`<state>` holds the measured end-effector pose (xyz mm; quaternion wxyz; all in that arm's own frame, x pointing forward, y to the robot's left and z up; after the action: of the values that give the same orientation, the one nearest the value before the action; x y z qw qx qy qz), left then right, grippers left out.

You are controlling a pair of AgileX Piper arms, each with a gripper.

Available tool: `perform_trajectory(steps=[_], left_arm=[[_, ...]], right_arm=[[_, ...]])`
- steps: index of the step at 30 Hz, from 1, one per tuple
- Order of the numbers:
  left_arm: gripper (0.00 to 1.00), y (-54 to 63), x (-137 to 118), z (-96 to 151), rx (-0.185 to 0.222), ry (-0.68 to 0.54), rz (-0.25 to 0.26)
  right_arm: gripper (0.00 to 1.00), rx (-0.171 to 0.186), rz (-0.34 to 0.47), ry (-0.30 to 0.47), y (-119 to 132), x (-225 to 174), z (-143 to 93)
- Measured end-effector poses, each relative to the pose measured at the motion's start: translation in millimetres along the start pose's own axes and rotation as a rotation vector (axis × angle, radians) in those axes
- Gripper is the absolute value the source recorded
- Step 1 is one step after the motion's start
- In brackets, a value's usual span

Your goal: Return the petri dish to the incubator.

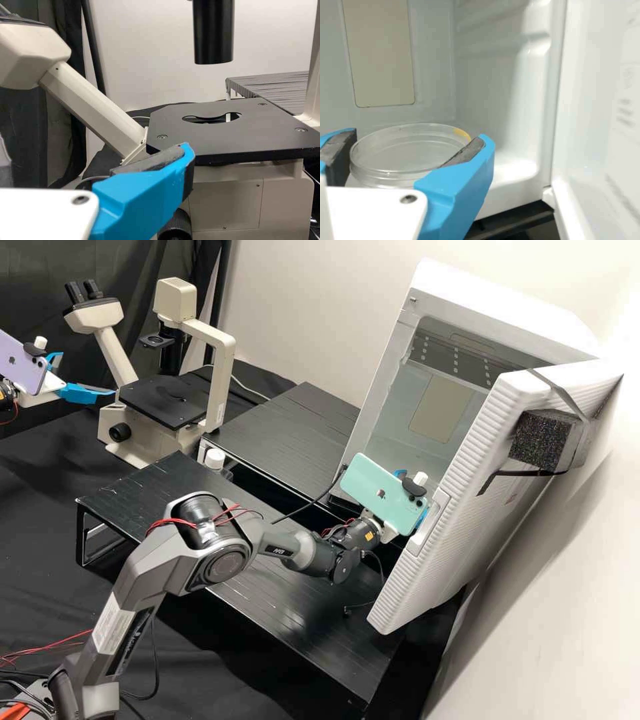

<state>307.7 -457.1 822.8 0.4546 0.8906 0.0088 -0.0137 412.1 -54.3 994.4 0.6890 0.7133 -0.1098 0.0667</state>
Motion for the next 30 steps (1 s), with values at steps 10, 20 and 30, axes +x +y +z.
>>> perform_trajectory(steps=[10,20,30], left_arm=[[1.0,0.0,0,0,0.0,0.0,0.0],[1.0,0.0,0,0,0.0,0.0,0.0],[1.0,0.0,0,0,0.0,0.0,0.0]], right_arm=[[0.0,0.004,-0.015,0.012,-7,28,-8],[0.0,-0.024,-0.074,-0.015,-32,50,-8],[0.0,-0.052,-0.095,-0.011,-47,65,-10]])
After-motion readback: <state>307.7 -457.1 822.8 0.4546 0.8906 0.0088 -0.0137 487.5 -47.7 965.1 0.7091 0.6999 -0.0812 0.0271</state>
